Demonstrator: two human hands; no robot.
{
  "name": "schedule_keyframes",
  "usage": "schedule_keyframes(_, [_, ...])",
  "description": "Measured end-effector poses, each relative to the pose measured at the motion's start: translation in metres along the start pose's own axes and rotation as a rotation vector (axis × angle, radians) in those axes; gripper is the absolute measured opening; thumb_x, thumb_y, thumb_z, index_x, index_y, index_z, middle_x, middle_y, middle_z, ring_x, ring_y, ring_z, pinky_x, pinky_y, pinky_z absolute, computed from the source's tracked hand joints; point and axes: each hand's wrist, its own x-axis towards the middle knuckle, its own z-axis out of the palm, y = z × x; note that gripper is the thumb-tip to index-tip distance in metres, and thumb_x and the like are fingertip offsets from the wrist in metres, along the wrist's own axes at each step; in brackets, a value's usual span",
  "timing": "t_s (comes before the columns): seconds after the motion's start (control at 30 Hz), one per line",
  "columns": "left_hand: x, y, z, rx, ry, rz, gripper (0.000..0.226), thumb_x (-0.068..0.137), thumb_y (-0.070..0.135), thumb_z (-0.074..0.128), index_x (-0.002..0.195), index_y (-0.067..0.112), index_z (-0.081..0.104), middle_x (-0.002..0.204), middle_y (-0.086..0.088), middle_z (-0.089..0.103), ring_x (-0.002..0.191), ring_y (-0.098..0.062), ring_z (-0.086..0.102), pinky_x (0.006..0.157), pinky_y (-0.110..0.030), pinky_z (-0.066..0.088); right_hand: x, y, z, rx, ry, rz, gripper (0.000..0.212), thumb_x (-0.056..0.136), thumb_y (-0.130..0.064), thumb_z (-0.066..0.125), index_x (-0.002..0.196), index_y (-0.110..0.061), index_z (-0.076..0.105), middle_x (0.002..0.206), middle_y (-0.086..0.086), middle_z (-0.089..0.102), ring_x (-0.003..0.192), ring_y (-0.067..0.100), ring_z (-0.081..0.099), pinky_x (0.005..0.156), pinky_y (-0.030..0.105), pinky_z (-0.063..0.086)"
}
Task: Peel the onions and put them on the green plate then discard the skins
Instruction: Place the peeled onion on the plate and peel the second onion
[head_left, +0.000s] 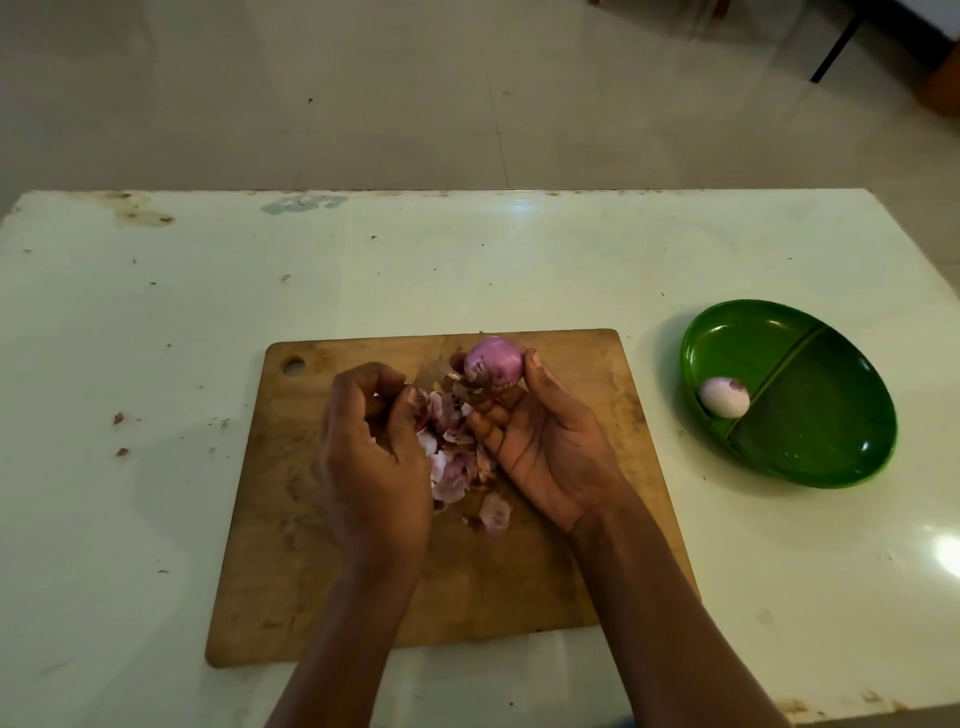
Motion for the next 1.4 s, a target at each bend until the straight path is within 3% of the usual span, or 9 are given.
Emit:
schedule_keyframes(0.17, [-0.005,0.0,-0.003,0.008,-0.054,0.023,0.02,0.085,0.003,0.066,0.104,0.004,0.061,0.094,0.002,0.064,0.082,-0.011,0.064,0.069,-0.011,0.051,0.001,-0.002,0.0,0.086,0.016,0.003,0.054,0.081,-0.021,0.062,0.128,0.003,0.049,0.121,0.024,0.06,0.096,0.028,0.067,0.074,0.031,0.058])
schedule_keyframes(0.33, [-0.005,0.007,-0.003,0.024,-0.102,0.075,0.029,0.089,0.033,0.055,0.101,0.009,0.066,0.093,-0.003,0.067,0.084,-0.018,0.064,0.071,-0.009,0.047,0.0,-0.003,0.0,0.129,0.052,0.027,0.051,0.09,-0.018,0.049,0.135,0.006,0.044,0.133,0.03,0.051,0.096,0.031,0.068,0.072,0.03,0.058])
schedule_keyframes(0.5, [0.003,0.019,0.002,-0.02,-0.177,0.176,0.045,0.079,0.037,0.067,0.118,0.02,0.053,0.109,-0.001,0.065,0.097,-0.019,0.065,0.076,-0.035,0.056,-0.002,-0.003,0.001,0.108,0.064,0.044,0.053,0.089,-0.019,0.051,0.134,0.007,0.045,0.119,0.027,0.058,0.091,0.027,0.068,0.075,0.03,0.06])
schedule_keyframes(0.7, [0.006,0.023,0.004,-0.022,-0.136,0.199,0.026,0.078,0.007,0.073,0.103,0.005,0.066,0.096,0.004,0.065,0.086,-0.006,0.064,0.072,-0.015,0.054,-0.001,-0.003,0.004,0.066,0.046,0.047,0.054,0.089,-0.023,0.048,0.135,0.006,0.044,0.109,0.022,0.064,0.083,0.024,0.071,0.073,0.032,0.059])
schedule_keyframes(0.8, [0.004,0.024,0.001,-0.018,-0.161,0.263,0.021,0.078,0.008,0.073,0.097,0.002,0.067,0.093,0.004,0.064,0.088,-0.005,0.062,0.074,-0.007,0.049,-0.001,-0.003,0.004,0.04,0.064,0.04,0.052,0.088,-0.026,0.049,0.132,0.003,0.045,0.1,0.018,0.067,0.079,0.021,0.07,0.072,0.03,0.059])
schedule_keyframes(1.03, [0.0,0.02,-0.007,0.009,-0.204,0.31,0.02,0.083,0.019,0.063,0.094,0.003,0.07,0.091,-0.006,0.069,0.085,-0.016,0.066,0.074,-0.024,0.055,-0.001,-0.003,0.006,0.067,0.154,0.008,0.058,0.082,-0.025,0.055,0.134,-0.001,0.047,0.124,0.023,0.057,0.087,0.025,0.068,0.064,0.028,0.058])
schedule_keyframes(1.2, [0.002,0.019,-0.004,0.15,-0.174,0.281,0.033,0.082,0.034,0.06,0.091,0.005,0.072,0.095,-0.007,0.069,0.094,-0.019,0.059,0.08,-0.012,0.042,-0.002,-0.003,0.009,0.082,0.176,0.018,0.048,0.081,-0.022,0.056,0.125,-0.003,0.056,0.121,0.025,0.06,0.084,0.027,0.07,0.06,0.027,0.059])
schedule_keyframes(1.27, [0.003,0.021,-0.002,0.17,-0.185,0.293,0.038,0.08,0.039,0.062,0.096,0.005,0.071,0.097,-0.007,0.069,0.096,-0.018,0.058,0.079,-0.019,0.045,-0.003,-0.003,0.008,0.073,0.17,0.02,0.04,0.082,-0.02,0.055,0.117,-0.003,0.061,0.115,0.024,0.064,0.087,0.027,0.069,0.06,0.026,0.059])
schedule_keyframes(1.4, [0.003,0.027,0.003,0.185,-0.201,0.325,0.046,0.074,0.038,0.07,0.105,0.004,0.066,0.101,-0.008,0.067,0.1,-0.014,0.052,0.084,-0.021,0.044,-0.003,-0.003,0.006,0.041,0.162,0.006,0.036,0.082,-0.019,0.055,0.114,-0.003,0.062,0.107,0.019,0.07,0.095,0.028,0.07,0.08,0.034,0.059])
